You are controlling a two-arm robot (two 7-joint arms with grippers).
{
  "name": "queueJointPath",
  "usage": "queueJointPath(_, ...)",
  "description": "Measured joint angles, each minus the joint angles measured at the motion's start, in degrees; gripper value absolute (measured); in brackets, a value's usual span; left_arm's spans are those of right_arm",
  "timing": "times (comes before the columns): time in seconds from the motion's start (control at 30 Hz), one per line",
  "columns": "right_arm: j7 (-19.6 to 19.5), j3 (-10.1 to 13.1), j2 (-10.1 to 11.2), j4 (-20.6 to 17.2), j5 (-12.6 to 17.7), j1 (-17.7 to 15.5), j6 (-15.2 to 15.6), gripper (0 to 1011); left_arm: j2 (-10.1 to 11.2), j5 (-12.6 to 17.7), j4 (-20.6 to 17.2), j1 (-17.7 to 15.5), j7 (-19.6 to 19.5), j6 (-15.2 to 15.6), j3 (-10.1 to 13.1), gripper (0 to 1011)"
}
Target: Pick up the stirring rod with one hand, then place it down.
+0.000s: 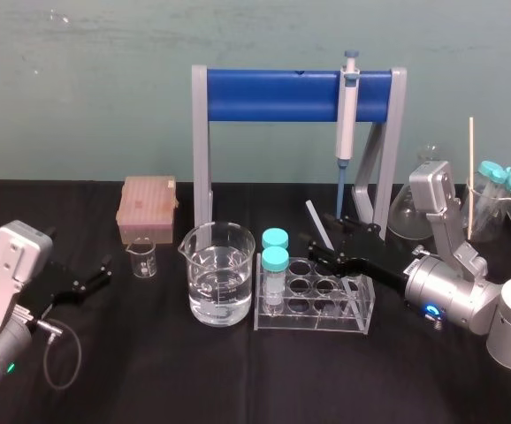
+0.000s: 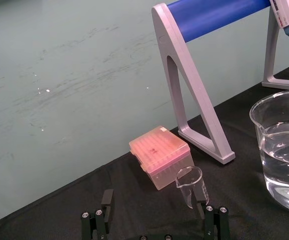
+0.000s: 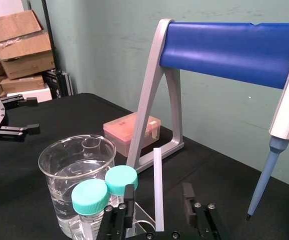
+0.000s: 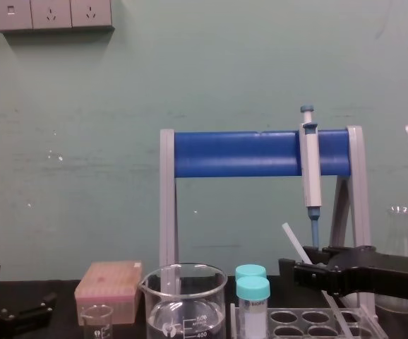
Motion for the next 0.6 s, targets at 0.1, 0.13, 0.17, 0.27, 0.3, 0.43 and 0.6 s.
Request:
queueJointPath(0.1, 0.00, 0.00, 0.00, -0.01, 0.01, 0.00, -0.01, 522, 0.00, 0.00, 0.00, 0.00, 0.00, 0.00, 0.00, 1000)
queueJointPath(0.13, 0.00, 0.00, 0.00, -0.01, 0.01, 0.00, -0.02, 508, 0.00, 0.00, 0.00, 0.00, 0.00, 0.00, 0.00, 1000)
queueJointPath(0.17, 0.00, 0.00, 0.00, -0.02, 0.02, 0.00, -0.03, 449, 0.00, 0.00, 0.00, 0.00, 0.00, 0.00, 0.00, 1000)
queueJointPath(0.27, 0.00, 0.00, 0.00, -0.02, 0.03, 0.00, -0.03, 381, 0.00, 0.00, 0.00, 0.00, 0.00, 0.00, 0.00, 1000)
queueJointPath(0.3, 0.00, 0.00, 0.00, -0.02, 0.03, 0.00, -0.03, 339, 0.00, 0.00, 0.00, 0.00, 0.00, 0.00, 0.00, 1000)
queueJointPath(0.43, 0.00, 0.00, 0.00, -0.02, 0.03, 0.00, -0.03, 199, 0.00, 0.00, 0.00, 0.00, 0.00, 0.00, 0.00, 1000)
queueJointPath(0.6, 0.00, 0.00, 0.00, -0.02, 0.03, 0.00, -0.03, 72, 0.00, 0.00, 0.00, 0.00, 0.00, 0.00, 0.00, 1000)
